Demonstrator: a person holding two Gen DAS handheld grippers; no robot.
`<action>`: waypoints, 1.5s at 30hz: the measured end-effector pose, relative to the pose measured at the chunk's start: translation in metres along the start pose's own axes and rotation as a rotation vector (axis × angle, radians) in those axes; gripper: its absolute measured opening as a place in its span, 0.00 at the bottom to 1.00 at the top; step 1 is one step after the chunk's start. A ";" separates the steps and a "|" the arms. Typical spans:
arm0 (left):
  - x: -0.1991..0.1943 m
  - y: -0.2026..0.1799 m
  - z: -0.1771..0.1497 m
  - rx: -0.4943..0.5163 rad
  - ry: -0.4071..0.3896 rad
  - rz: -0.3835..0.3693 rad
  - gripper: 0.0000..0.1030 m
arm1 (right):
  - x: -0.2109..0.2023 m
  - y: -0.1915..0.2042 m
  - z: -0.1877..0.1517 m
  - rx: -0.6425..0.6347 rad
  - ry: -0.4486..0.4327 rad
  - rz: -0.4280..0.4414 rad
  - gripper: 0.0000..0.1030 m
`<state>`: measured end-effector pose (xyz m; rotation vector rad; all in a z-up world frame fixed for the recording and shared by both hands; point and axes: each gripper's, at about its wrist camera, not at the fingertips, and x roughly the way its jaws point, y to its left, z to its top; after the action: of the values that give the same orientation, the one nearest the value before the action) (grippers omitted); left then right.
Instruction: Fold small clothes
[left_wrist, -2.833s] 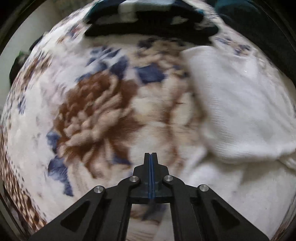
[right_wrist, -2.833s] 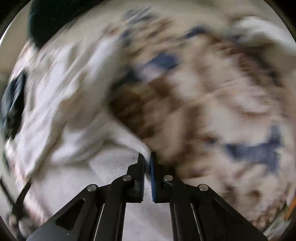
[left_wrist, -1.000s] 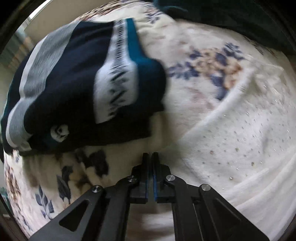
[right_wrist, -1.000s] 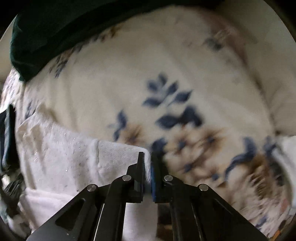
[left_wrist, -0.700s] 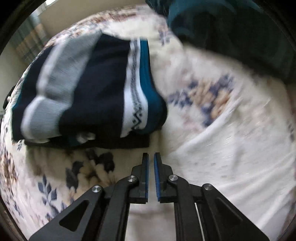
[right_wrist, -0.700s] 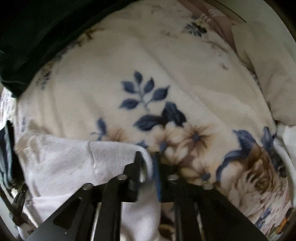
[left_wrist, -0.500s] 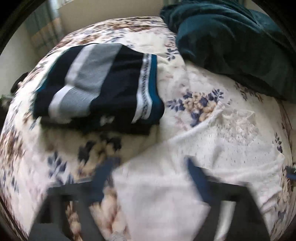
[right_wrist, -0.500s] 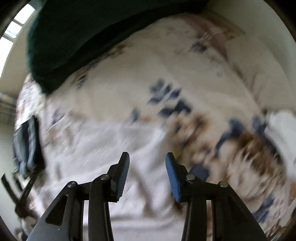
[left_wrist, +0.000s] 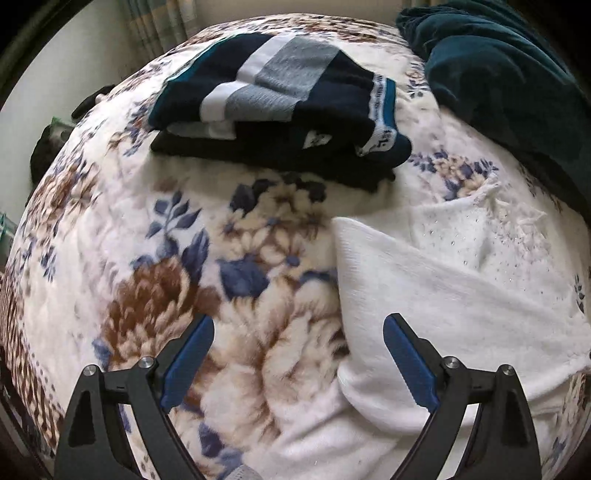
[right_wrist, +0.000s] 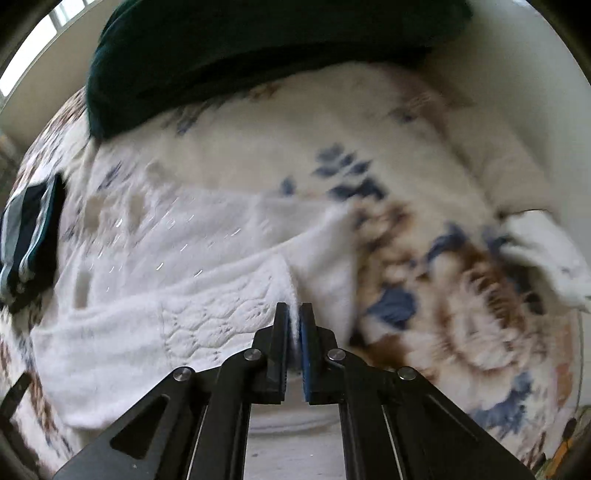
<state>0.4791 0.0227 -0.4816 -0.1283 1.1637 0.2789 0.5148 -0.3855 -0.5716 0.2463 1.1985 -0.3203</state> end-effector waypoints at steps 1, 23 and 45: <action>0.001 -0.004 0.003 0.008 -0.011 -0.003 0.91 | -0.002 -0.002 0.008 0.010 -0.002 -0.021 0.06; 0.075 -0.025 0.013 0.218 0.070 0.019 0.94 | 0.042 -0.083 -0.008 0.275 0.231 0.166 0.08; 0.050 -0.050 -0.012 0.372 0.029 0.062 1.00 | 0.032 -0.105 -0.026 0.429 0.291 0.314 0.34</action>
<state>0.5007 -0.0207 -0.5344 0.2314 1.2308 0.1118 0.4638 -0.4778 -0.6128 0.8687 1.3444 -0.2686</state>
